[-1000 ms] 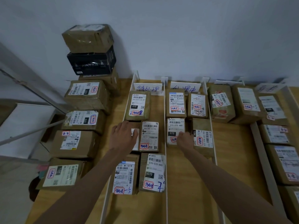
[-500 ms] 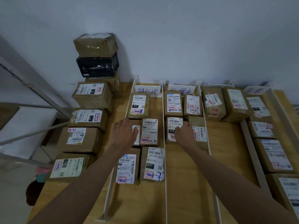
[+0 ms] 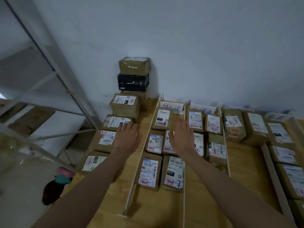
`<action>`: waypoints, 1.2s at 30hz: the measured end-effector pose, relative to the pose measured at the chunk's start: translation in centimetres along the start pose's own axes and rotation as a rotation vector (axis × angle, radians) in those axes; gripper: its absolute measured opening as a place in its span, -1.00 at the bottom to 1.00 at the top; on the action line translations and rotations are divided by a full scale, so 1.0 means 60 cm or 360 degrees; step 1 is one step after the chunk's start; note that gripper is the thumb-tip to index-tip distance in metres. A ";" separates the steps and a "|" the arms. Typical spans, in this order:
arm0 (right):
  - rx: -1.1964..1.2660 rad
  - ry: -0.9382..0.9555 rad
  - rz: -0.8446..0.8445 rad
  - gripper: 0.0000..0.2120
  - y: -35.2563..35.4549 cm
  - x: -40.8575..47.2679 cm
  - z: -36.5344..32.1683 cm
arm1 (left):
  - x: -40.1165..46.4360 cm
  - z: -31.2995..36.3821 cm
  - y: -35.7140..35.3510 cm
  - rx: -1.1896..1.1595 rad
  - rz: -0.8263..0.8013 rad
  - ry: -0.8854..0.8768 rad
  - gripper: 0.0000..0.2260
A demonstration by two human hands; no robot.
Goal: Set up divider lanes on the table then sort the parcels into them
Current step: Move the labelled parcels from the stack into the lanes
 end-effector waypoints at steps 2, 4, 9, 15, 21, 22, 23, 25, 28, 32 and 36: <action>0.0005 0.0026 0.0010 -0.58 -0.011 -0.002 -0.025 | -0.009 -0.035 0.009 -0.0012 0.0007 0.0061 -0.66; -0.0018 0.0056 0.0019 -0.59 -0.019 -0.004 -0.051 | -0.014 -0.070 0.015 -0.0018 0.0004 0.0086 -0.62; -0.0080 0.0119 -0.0007 -0.57 -0.048 0.006 -0.115 | -0.003 -0.156 0.007 0.0003 -0.0046 0.0105 -0.54; -0.0073 0.0048 -0.0003 -0.58 -0.104 0.037 -0.190 | 0.033 -0.245 -0.004 0.0001 0.0045 0.0034 -0.60; -0.0066 -0.0091 -0.0012 -0.56 -0.168 0.078 -0.250 | 0.102 -0.320 -0.034 -0.0006 0.0011 -0.0093 -0.59; -0.0071 -0.0116 -0.0008 -0.55 -0.176 0.084 -0.257 | 0.114 -0.327 -0.039 -0.0008 0.0002 -0.0112 -0.59; -0.0066 -0.0146 0.0000 -0.56 -0.183 0.091 -0.262 | 0.127 -0.334 -0.045 -0.0016 -0.0012 -0.0133 -0.58; -0.0050 -0.0192 0.0010 -0.56 -0.194 0.107 -0.272 | 0.155 -0.344 -0.058 -0.0030 -0.0041 -0.0171 -0.58; -0.0015 -0.0234 0.0002 -0.60 -0.210 0.138 -0.282 | 0.198 -0.354 -0.077 -0.0067 -0.0089 -0.0200 -0.55; 0.0085 -0.0287 -0.0087 -0.65 -0.240 0.191 -0.281 | 0.257 -0.343 -0.094 -0.0133 -0.0082 -0.0259 -0.59; 0.0183 -0.0305 -0.0204 -0.71 -0.282 0.239 -0.267 | 0.297 -0.332 -0.129 -0.0222 -0.0155 -0.0221 -0.59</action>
Point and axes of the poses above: each hand's wrist, its own x-axis towards the middle knuckle, its own y-axis out of the back of the hand, z = x × y, the point moved 9 cm from there along x, towards the middle knuckle, and after that the axes turned 8 degrees about x, right-handed, at the moved point
